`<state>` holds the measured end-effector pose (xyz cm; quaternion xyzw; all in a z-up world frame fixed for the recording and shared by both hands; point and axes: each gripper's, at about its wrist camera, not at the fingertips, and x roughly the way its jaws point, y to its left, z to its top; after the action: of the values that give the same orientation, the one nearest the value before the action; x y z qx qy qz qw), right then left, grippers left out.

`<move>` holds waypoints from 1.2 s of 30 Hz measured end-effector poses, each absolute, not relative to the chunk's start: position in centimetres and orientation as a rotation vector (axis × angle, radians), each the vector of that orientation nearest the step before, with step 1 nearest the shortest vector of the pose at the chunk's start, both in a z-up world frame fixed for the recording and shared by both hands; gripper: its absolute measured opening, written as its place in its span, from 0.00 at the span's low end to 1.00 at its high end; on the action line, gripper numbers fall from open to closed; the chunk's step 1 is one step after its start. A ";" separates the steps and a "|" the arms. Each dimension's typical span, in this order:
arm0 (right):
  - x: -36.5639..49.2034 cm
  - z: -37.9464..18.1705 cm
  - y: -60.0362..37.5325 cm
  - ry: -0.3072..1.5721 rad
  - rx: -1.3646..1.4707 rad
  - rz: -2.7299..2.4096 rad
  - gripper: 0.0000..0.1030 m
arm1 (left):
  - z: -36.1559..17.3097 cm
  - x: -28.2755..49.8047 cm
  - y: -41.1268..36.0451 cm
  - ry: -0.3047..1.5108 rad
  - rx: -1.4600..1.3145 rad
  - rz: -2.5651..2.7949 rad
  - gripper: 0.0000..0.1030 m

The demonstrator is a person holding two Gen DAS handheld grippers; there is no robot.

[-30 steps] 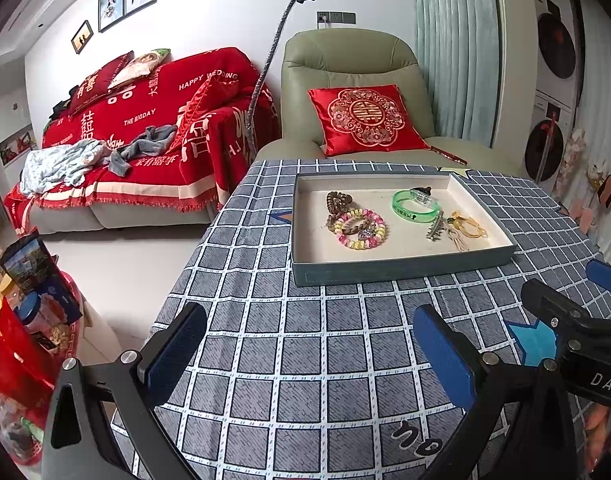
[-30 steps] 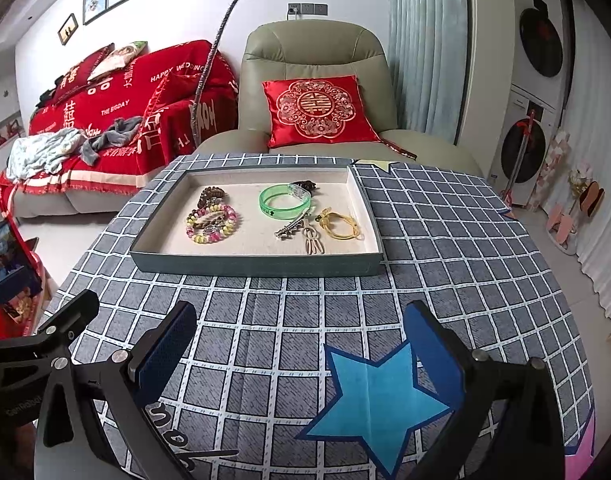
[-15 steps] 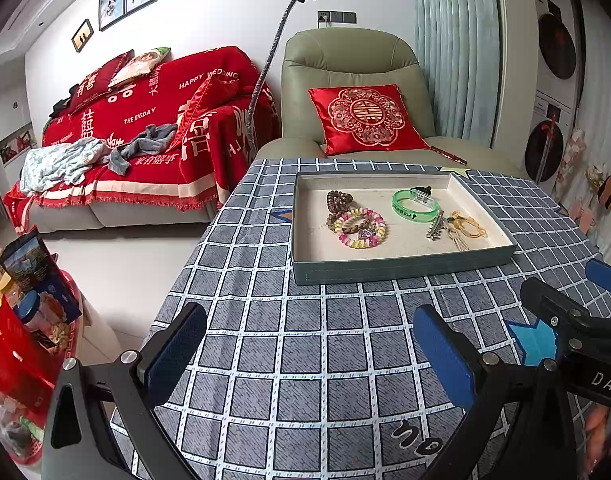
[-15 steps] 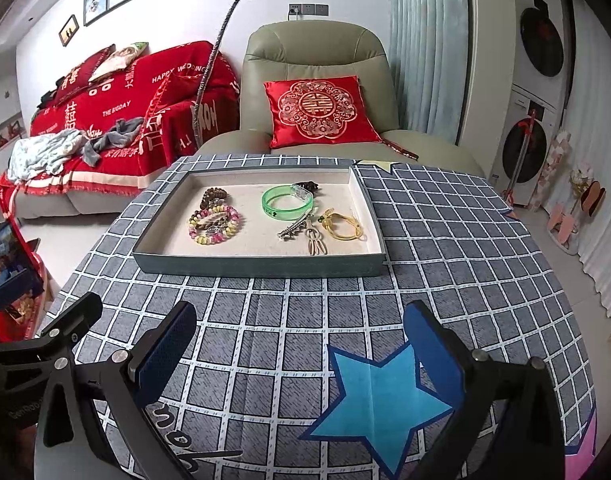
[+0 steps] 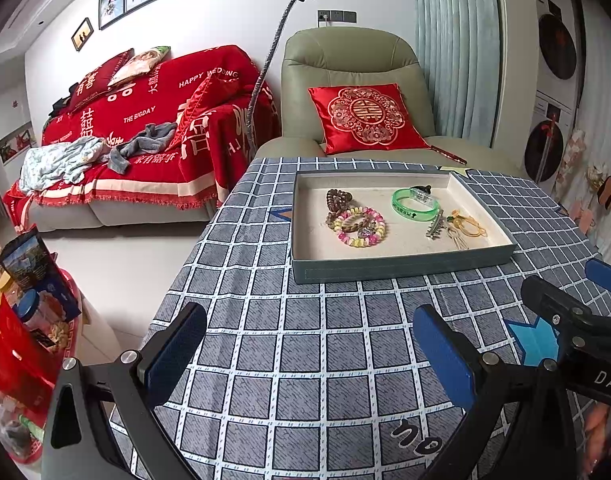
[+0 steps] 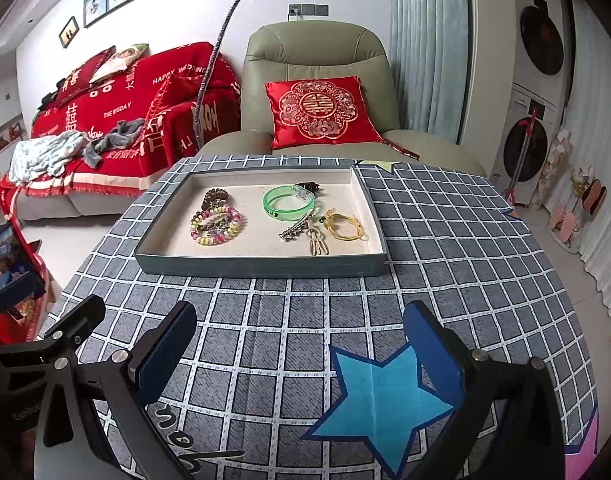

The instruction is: Organize jewelry

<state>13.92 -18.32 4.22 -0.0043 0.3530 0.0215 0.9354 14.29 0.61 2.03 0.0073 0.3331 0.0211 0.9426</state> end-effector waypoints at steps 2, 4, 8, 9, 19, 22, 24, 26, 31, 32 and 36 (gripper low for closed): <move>13.9 4.2 -18.3 0.721 -0.010 0.043 1.00 | 2.0 14.3 0.6 0.680 0.014 0.043 1.00; 13.9 4.2 -18.3 0.722 -0.009 0.043 1.00 | 2.0 14.3 0.6 0.681 0.013 0.043 1.00; 13.8 4.4 -18.1 0.719 -0.008 0.046 1.00 | 2.1 14.3 0.6 0.680 0.016 0.043 1.00; 13.8 4.4 -18.1 0.720 -0.007 0.047 1.00 | 2.1 14.3 0.6 0.680 0.015 0.043 1.00; 13.6 4.7 -17.9 0.718 -0.007 0.046 1.00 | 2.1 14.3 0.5 0.678 0.016 0.043 1.00; 13.6 4.6 -18.0 0.717 -0.007 0.045 1.00 | 2.1 14.3 0.6 0.679 0.016 0.043 1.00; 13.6 4.7 -17.9 0.717 -0.006 0.045 1.00 | 2.1 14.3 0.6 0.678 0.017 0.043 1.00; 13.6 4.7 -18.0 0.717 -0.005 0.046 1.00 | 2.1 14.3 0.5 0.679 0.018 0.043 1.00; 13.6 4.7 -17.9 0.716 -0.006 0.046 1.00 | 2.2 14.3 0.5 0.677 0.016 0.045 1.00; 13.6 4.8 -17.9 0.716 -0.007 0.046 1.00 | 2.1 14.2 0.5 0.676 0.016 0.046 1.00; 13.6 4.8 -17.9 0.717 -0.003 0.046 1.00 | 2.3 14.2 0.5 0.672 0.018 0.043 1.00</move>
<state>13.62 -17.88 4.75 -0.0013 0.3508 0.0223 0.9362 14.21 0.45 2.33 0.0089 0.3297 0.0213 0.9438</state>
